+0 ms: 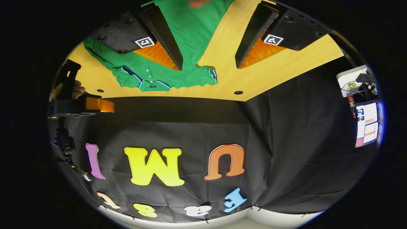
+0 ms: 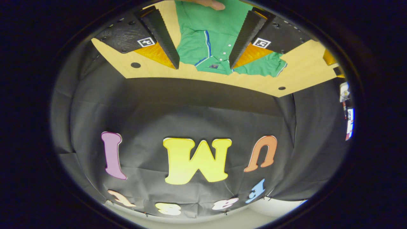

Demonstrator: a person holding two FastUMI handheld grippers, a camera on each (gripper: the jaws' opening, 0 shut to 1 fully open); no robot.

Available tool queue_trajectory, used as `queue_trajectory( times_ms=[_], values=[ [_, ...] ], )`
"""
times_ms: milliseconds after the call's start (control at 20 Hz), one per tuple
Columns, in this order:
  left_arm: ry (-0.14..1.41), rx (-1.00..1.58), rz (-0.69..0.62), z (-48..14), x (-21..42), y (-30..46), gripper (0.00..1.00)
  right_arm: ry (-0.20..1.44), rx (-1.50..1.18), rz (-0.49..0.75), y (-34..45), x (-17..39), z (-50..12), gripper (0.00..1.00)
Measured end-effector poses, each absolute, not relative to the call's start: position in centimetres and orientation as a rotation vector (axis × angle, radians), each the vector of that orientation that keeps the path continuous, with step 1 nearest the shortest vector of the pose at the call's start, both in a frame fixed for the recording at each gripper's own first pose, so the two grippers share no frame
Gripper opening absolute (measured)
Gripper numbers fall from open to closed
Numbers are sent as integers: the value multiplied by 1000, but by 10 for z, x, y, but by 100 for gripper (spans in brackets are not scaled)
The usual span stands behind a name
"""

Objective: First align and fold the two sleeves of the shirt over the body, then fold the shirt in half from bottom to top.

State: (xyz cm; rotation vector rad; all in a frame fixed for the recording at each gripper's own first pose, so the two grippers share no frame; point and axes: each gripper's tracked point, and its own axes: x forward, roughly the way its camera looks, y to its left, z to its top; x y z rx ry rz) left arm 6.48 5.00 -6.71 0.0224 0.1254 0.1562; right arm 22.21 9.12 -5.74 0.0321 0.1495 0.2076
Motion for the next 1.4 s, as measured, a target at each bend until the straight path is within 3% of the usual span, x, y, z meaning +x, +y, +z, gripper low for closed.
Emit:
queue_trajectory(
  times_ms=[350,650,950,1250,1300,1350,1400],
  values=[
    [145,-73,81,-43,111,41,100,66,38,125,33,128,-41,95],
    [173,-59,119,-34,186,59,100,41,54,112,-3,67,-50,95],
    [336,-48,140,-97,247,82,100,14,114,162,-16,64,-50,96],
    [449,-66,119,-146,275,87,100,43,158,96,-53,83,-66,96],
    [471,-58,102,-155,280,80,99,52,180,101,-54,85,-69,95],
    [489,-54,78,-160,283,74,85,61,203,104,-55,87,-70,96],
    [502,-46,71,-165,287,74,79,66,218,106,-57,88,-73,96]
  ],
)
